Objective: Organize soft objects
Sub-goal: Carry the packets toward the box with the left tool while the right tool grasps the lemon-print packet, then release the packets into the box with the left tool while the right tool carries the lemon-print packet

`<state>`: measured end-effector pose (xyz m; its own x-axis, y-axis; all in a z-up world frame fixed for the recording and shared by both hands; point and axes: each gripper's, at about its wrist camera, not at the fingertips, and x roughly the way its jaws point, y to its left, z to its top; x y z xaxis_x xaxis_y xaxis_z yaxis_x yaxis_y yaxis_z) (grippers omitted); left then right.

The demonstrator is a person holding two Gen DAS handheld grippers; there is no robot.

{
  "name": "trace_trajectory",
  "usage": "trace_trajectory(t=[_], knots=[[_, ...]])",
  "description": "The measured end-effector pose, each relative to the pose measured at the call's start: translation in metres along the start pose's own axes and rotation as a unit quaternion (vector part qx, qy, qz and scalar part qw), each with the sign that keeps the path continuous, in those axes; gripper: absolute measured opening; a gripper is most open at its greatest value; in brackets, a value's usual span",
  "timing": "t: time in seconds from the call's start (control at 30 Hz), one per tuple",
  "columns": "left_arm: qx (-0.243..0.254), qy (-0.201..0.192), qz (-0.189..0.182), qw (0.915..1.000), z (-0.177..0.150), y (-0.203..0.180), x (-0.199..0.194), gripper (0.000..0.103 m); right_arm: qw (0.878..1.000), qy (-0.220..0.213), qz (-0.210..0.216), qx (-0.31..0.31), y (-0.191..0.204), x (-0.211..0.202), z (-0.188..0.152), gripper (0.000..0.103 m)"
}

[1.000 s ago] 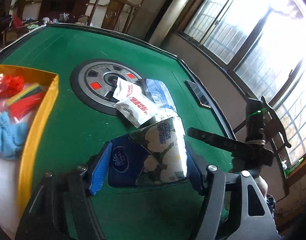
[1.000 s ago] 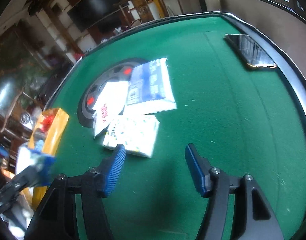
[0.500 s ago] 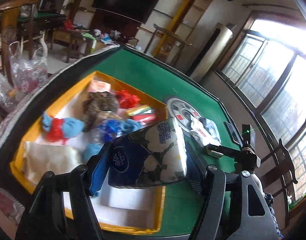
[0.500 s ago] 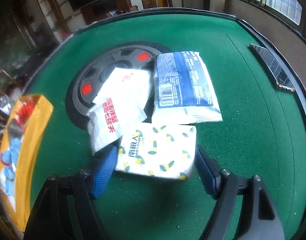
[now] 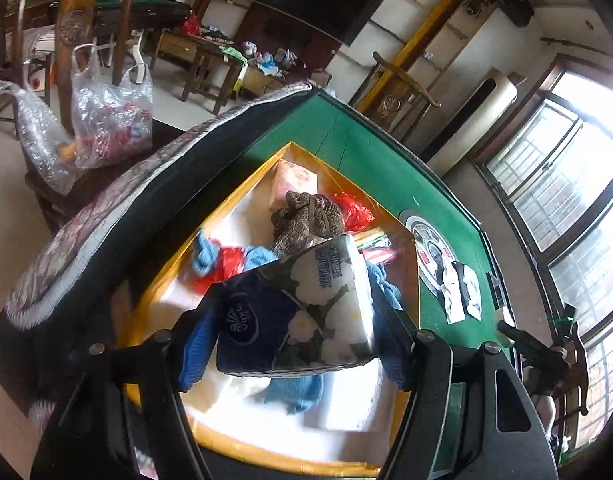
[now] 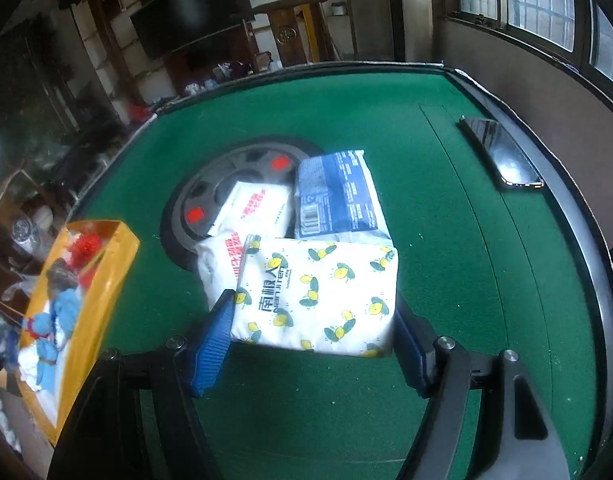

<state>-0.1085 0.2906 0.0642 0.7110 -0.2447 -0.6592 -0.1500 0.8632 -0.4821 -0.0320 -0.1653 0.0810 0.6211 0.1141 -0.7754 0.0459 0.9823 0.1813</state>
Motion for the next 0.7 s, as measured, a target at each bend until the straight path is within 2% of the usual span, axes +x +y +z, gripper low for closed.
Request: trace_trajectory(t=[0.1, 0.23, 0.37, 0.43, 0.57, 0.7], knots=[[0.011, 0.012, 0.016, 0.9997, 0.022, -0.002, 0.015, 0.069, 0.999, -0.007, 0.031, -0.026, 0.023, -0.016, 0.0, 0.068], [0.002, 0.043, 0.036, 0.9984, 0.054, -0.002, 0.055, 0.069, 0.994, -0.002, 0.076, -0.081, 0.074, -0.022, -0.013, 0.068], [0.016, 0.062, 0.064, 0.9959, 0.067, -0.004, 0.08, 0.071, 0.981, 0.011, 0.124, -0.147, 0.135, -0.02, -0.029, 0.068], [0.023, 0.079, 0.065, 0.9945, 0.068, -0.004, 0.09, 0.072, 0.974, 0.017, 0.142, -0.177, 0.164, -0.017, -0.038, 0.068], [0.003, 0.1, 0.041, 0.9942, 0.065, 0.002, 0.097, 0.072, 0.958, 0.036, 0.169, -0.227, 0.219, -0.003, -0.051, 0.068], [-0.013, 0.072, -0.011, 0.9973, 0.065, 0.003, 0.07, 0.072, 0.946, 0.055, 0.176, -0.268, 0.26, 0.015, -0.067, 0.068]])
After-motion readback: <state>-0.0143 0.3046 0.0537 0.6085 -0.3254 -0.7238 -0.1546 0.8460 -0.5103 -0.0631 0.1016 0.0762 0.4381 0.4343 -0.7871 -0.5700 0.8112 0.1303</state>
